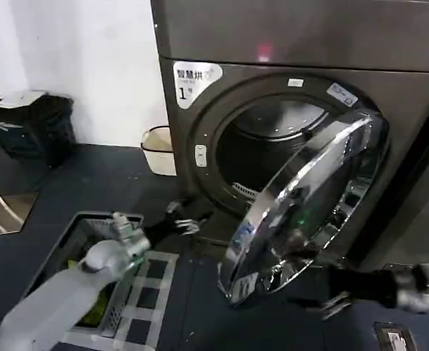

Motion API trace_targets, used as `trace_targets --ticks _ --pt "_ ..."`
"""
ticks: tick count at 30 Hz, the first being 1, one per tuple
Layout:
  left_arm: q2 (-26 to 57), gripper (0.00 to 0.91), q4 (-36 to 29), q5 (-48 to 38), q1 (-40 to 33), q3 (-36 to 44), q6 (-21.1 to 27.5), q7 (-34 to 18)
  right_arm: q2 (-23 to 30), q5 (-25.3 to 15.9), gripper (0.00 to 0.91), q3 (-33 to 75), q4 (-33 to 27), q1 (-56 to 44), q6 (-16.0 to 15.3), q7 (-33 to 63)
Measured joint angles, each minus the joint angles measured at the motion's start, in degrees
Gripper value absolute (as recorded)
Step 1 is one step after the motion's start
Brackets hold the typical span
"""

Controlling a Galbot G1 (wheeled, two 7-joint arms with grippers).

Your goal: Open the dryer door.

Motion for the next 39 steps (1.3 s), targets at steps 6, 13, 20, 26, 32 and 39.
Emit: trace_targets --ticks 6,13,20,26,32,39 --pt "-2.6 0.907 -0.8 -1.6 -4.7 6.2 0.6 2.9 3.2 1.3 0.907 11.4 -3.7 -2.1 -1.8 4.7" --pt "-5.3 0.907 -1.5 -1.8 -7.9 12.0 0.5 4.8 5.4 0.9 0.907 25.7 -6.1 -3.5 -1.6 14.3" --pt "-7.3 0.907 -4.2 -0.7 -7.8 15.3 0.6 6.5 7.3 -6.0 0.907 37.6 -4.5 -4.3 -3.6 32.1" --pt "-9.2 0.907 -7.3 1.7 -6.9 17.7 -0.8 1.6 5.2 -12.3 0.907 45.7 -5.6 -3.5 -8.8 47.9" --pt "-12.4 0.907 -6.7 2.2 -8.1 21.9 -1.1 -2.9 2.5 -15.1 0.907 53.2 -6.9 -5.1 -8.8 60.3" --pt "-16.8 0.907 -4.5 4.7 -10.4 26.1 -3.6 -6.1 -0.1 -18.9 0.907 63.0 -8.4 -9.0 -7.0 65.5"
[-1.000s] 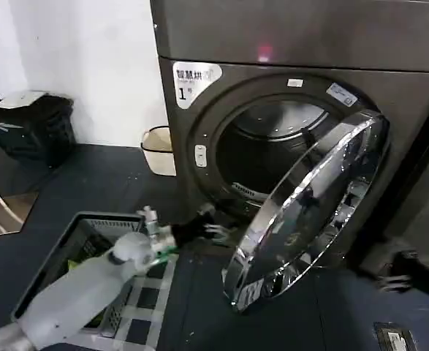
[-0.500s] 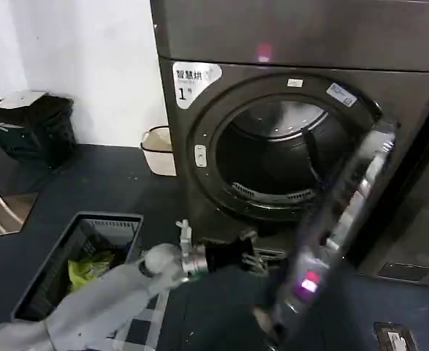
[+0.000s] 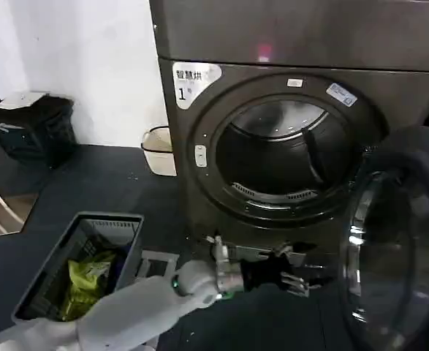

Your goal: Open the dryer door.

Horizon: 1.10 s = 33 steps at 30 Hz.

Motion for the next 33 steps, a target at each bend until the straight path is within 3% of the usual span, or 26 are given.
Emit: trace_targets --ticks 7,13,26,33 --pt "-6.7 0.907 5.2 2.4 -3.7 3.2 -1.7 -3.2 -2.4 -2.6 0.907 7.5 -1.7 -3.2 1.2 1.6" --pt "-14.0 0.907 10.9 2.7 -6.5 4.9 -1.3 -4.1 -3.2 -5.0 0.907 11.1 -1.7 -4.6 -0.1 1.6" --pt "-27.6 0.907 22.0 4.0 -10.4 6.7 -2.4 -5.6 -3.5 -4.7 0.907 12.7 -1.3 -5.1 -0.7 0.8" --pt "-27.7 0.907 23.3 4.9 -10.7 6.5 -2.7 -6.9 -3.3 -4.5 0.907 12.7 -1.3 -5.1 -0.7 0.7"
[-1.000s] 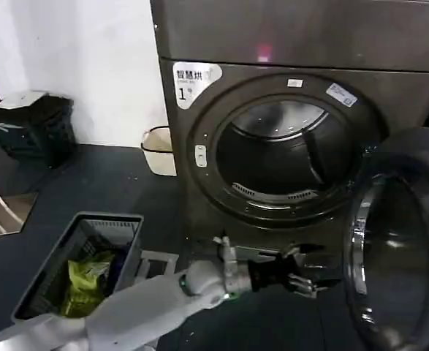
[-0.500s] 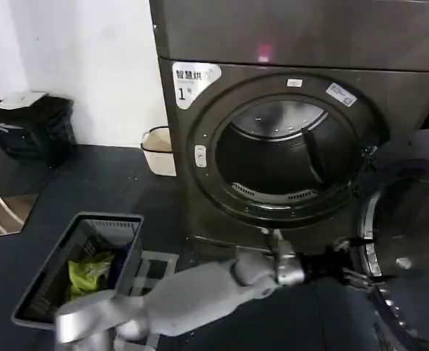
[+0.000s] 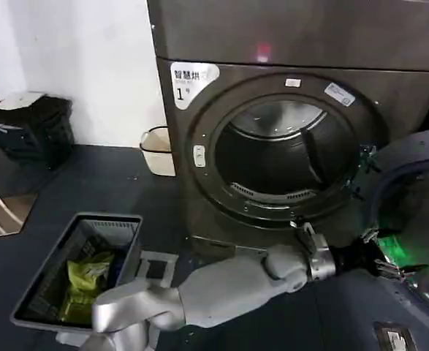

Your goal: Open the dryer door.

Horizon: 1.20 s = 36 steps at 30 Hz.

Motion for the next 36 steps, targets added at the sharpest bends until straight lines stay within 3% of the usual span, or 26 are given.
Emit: trace_targets --ticks 8,14,18,30,36 --pt "0.0 0.907 -1.6 2.8 -0.3 0.0 -2.6 -2.8 -0.1 0.2 0.907 0.2 0.2 -0.1 0.0 -0.2" --pt "0.0 0.907 -4.5 5.4 -0.1 1.0 -9.5 -8.5 -0.4 1.5 0.907 1.0 0.2 -0.9 0.0 -0.2" --pt "3.0 0.907 -6.7 5.3 0.2 2.4 -14.9 -9.6 -0.5 1.6 0.907 1.1 0.2 -1.1 0.0 -0.5" --pt "23.9 0.907 -23.3 2.2 -0.7 3.1 -13.7 -10.4 -1.0 1.6 0.907 1.6 1.1 -0.7 -0.1 0.1" --pt "36.0 0.907 -32.0 0.9 -1.1 2.5 -8.2 -11.5 -1.2 1.6 0.907 1.8 1.9 -0.2 -0.1 0.1"
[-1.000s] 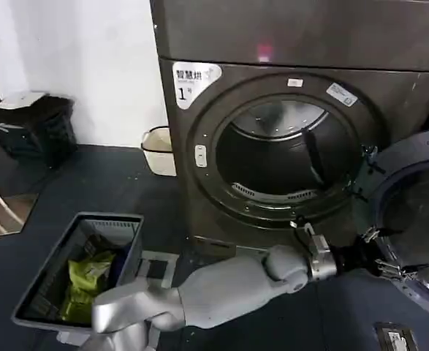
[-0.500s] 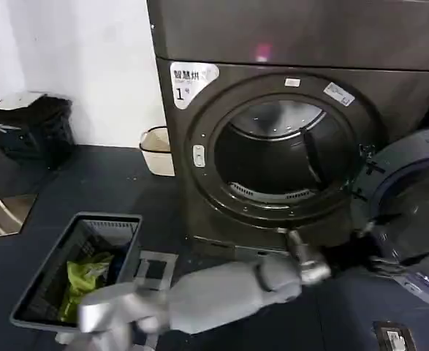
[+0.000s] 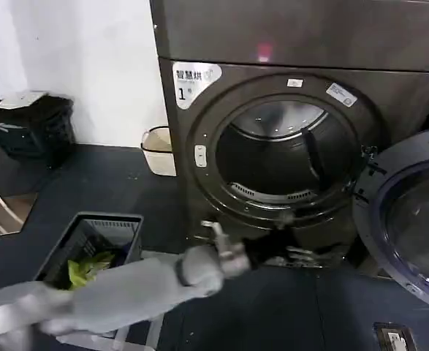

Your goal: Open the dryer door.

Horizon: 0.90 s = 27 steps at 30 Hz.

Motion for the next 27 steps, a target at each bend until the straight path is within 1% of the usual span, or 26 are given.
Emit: trace_targets --ticks 4,10,14,16,19,22,24,27 --pt "9.1 0.907 -4.8 0.5 -0.1 -0.2 3.9 -0.8 0.3 0.0 0.907 -0.6 0.3 -0.1 0.1 -0.5" --pt "22.2 0.907 -11.0 -0.2 -1.0 -0.3 7.1 0.4 -0.2 -0.8 0.907 -0.7 0.9 0.8 0.0 -0.7" --pt "30.4 0.907 -14.9 -0.4 -0.8 -0.4 11.0 -0.8 -0.7 -1.6 0.907 -1.3 0.9 1.9 0.0 -0.8" --pt "34.1 0.907 -16.9 -0.6 -0.7 -0.4 12.5 -0.8 -0.7 -1.6 0.907 -1.7 0.9 2.5 0.1 -0.9" --pt "39.8 0.907 -19.9 0.2 -0.5 -0.6 16.3 -0.2 -0.8 -1.6 0.907 -2.3 0.8 3.4 0.1 -1.1" --pt "45.1 0.907 -22.4 0.7 2.2 -4.3 19.5 0.9 -0.9 -1.7 0.907 -3.1 0.6 4.2 0.4 -1.3" --pt "48.5 0.907 -23.2 2.1 4.2 -6.8 20.4 1.6 -0.8 -1.8 0.907 -3.7 0.6 4.9 0.5 -1.5" --pt "52.9 0.907 -23.3 2.8 6.2 -8.5 21.1 3.0 -0.8 -1.9 0.907 -4.4 0.6 5.8 0.5 -1.6"
